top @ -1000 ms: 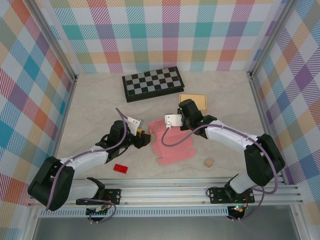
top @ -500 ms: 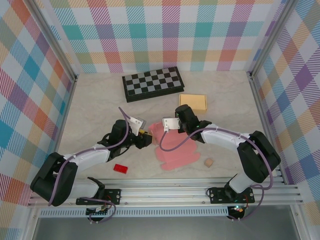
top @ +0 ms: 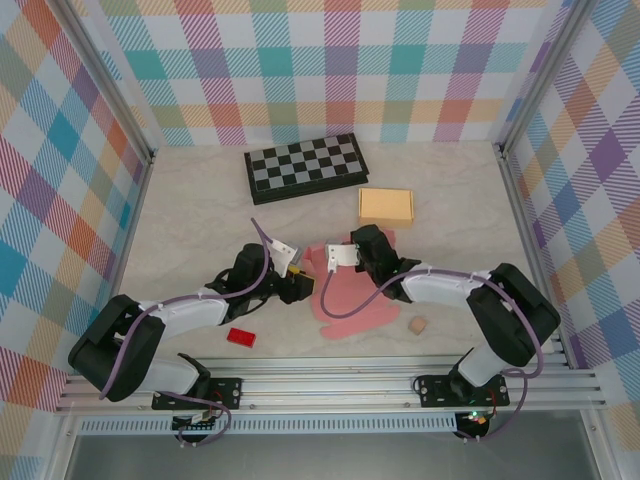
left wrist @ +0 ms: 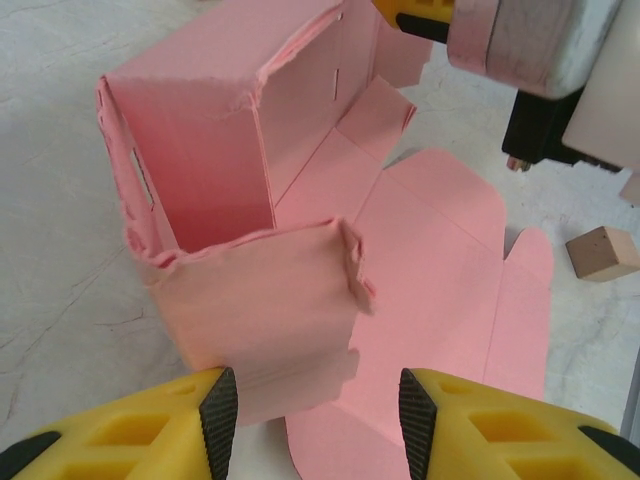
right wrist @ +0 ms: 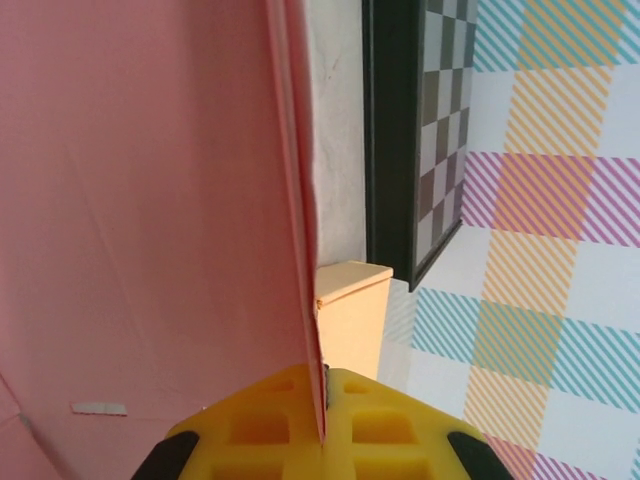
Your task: Fold the paper box
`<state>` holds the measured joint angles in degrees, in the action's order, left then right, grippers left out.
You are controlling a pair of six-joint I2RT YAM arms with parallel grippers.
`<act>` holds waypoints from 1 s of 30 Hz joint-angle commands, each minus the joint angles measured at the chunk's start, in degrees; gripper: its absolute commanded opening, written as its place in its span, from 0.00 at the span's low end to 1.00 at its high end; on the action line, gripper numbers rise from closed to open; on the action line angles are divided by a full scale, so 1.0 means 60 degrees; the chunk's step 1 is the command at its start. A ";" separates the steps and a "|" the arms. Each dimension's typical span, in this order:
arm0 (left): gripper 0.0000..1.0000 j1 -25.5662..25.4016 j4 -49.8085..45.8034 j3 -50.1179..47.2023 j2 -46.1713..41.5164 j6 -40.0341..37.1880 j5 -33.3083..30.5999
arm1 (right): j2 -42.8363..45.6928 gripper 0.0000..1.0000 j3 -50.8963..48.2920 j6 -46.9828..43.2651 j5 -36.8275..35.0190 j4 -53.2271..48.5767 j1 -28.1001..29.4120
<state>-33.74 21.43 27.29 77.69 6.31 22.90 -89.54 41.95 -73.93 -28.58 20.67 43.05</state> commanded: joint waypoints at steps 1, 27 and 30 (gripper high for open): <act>0.48 -0.0149 0.0370 0.0128 0.0000 0.0033 -0.0082 | 0.0218 0.00 -0.0321 -0.0122 -0.0463 0.1631 0.0167; 0.50 -0.0258 -0.0472 0.0172 -0.0315 -0.0410 -0.0403 | -0.0677 0.00 -0.1603 0.0159 -0.1916 0.3510 0.1084; 0.51 -0.0266 -0.0791 0.0033 -0.0931 -0.0419 -0.0452 | -0.0677 0.00 -0.1678 0.0248 -0.1939 0.3513 0.1088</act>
<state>-34.81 18.20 27.27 76.12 5.23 19.07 -92.42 33.34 -74.22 -39.55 41.39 49.15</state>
